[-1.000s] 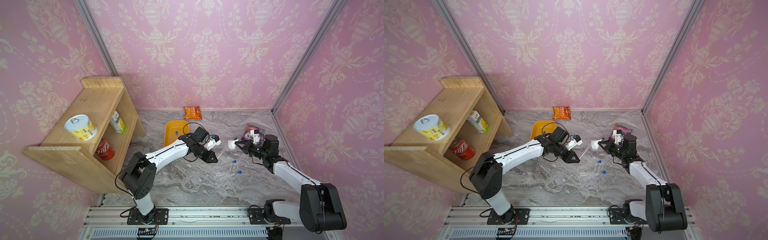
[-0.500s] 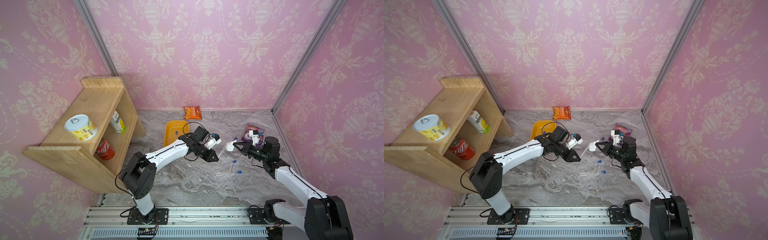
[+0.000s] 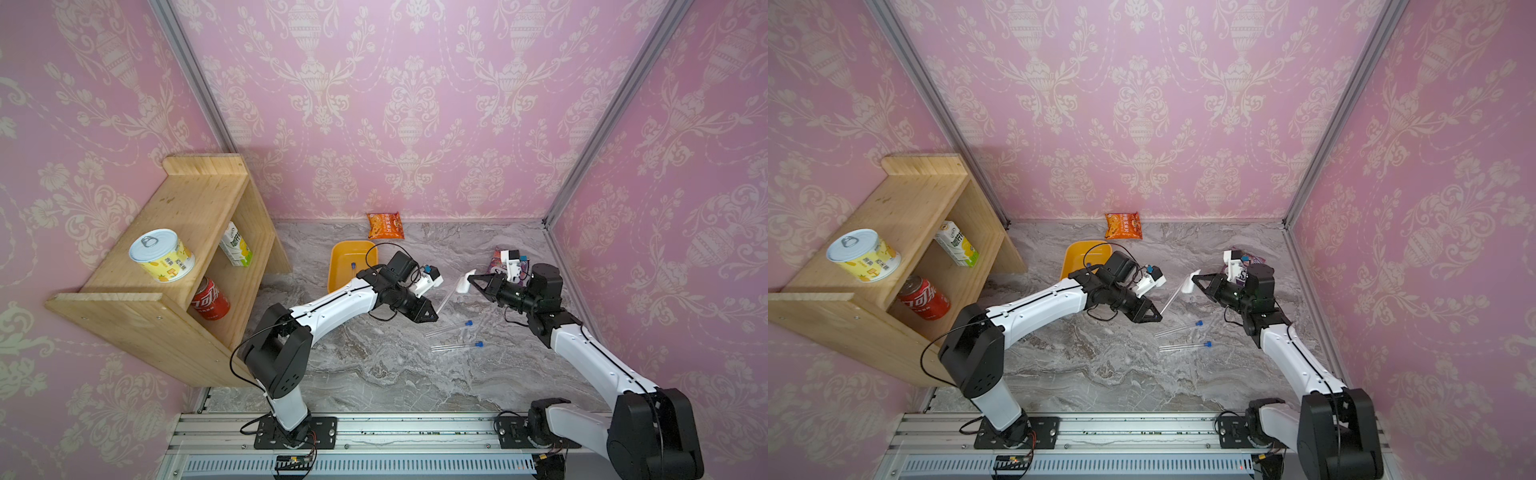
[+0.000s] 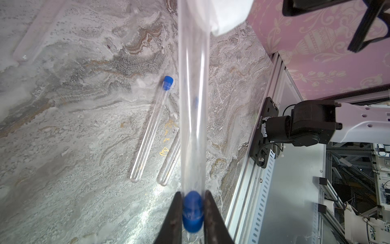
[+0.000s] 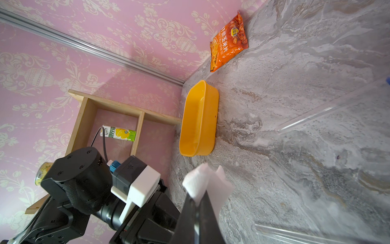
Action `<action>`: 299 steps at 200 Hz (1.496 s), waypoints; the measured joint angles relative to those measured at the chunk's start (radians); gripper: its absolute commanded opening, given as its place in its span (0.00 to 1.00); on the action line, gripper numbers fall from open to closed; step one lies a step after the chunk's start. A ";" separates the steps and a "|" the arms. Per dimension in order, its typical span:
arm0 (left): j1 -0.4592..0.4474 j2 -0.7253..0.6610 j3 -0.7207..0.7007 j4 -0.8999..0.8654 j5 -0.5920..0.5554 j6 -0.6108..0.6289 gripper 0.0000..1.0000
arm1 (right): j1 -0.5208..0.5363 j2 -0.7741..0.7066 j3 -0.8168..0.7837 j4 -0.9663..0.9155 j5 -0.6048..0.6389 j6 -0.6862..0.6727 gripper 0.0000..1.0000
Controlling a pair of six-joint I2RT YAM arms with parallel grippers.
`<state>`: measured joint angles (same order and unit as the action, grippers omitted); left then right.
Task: Wipe the exteriors of test tubes
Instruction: Wipe the dirt from the test tube.
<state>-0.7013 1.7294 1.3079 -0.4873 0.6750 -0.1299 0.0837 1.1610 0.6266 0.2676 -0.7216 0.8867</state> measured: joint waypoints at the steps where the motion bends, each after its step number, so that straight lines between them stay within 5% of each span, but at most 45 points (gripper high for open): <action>1: 0.000 0.000 0.000 0.000 0.000 0.000 0.15 | 0.001 0.000 0.000 0.000 0.000 0.000 0.00; 132: 0.000 0.033 0.023 0.001 0.000 0.000 0.16 | 0.205 -0.124 -0.134 -0.020 0.122 0.030 0.00; 229: 0.000 0.033 0.023 0.001 0.000 0.000 0.15 | -0.018 -0.079 -0.017 -0.083 0.069 -0.027 0.00; 299: 0.000 0.033 0.023 0.003 0.000 0.000 0.15 | 0.017 -0.055 -0.030 -0.062 0.051 -0.029 0.00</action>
<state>-0.7013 1.7626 1.3308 -0.4843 0.6750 -0.1303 0.1005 1.1061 0.5964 0.2058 -0.6704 0.8577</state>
